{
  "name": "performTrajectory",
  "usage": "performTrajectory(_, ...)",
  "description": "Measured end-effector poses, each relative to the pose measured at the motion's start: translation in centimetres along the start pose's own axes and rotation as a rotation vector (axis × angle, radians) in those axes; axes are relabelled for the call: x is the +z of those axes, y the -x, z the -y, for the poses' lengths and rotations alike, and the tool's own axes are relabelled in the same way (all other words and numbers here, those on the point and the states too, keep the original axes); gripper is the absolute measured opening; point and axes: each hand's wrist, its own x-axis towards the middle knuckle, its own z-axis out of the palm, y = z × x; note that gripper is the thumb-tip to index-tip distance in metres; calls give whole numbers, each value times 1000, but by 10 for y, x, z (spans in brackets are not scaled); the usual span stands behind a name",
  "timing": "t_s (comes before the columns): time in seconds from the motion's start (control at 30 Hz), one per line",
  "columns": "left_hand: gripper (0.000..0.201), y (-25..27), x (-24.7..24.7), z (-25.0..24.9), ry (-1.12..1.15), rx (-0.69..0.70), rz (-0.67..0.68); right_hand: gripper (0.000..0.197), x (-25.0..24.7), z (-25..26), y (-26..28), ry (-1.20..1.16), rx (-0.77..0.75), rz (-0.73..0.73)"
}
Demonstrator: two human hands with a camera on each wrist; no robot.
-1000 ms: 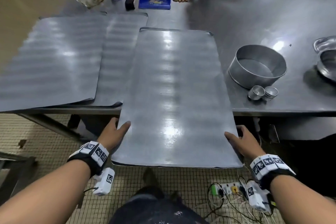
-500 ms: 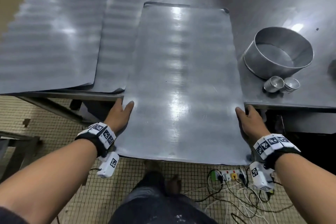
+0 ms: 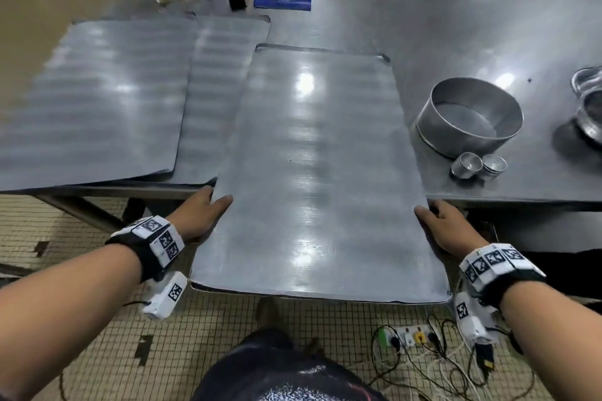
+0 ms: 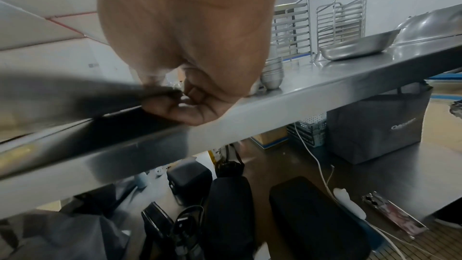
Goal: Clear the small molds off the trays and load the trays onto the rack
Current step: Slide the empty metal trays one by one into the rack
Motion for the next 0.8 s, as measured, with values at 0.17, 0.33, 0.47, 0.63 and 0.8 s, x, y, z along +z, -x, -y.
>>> performTrajectory(0.17,33,9,-14,-21,7,12,-69,28,-13,21,6,-122,9,-146)
performTrajectory(0.33,30,5,-25,-33,210,-1,-168,47,-26,46,1,-121,38,-191)
performTrajectory(0.47,44,4,-37,-35,237,80,-223,43,-36,66,5,-42,-11,-225)
performTrajectory(0.63,35,-1,-53,-28,328,136,-252,38,-42,88,2,-28,-90,-248)
performTrajectory(0.8,35,-8,-90,-33,354,161,-332,41,-44,137,-13,-92,-143,-280)
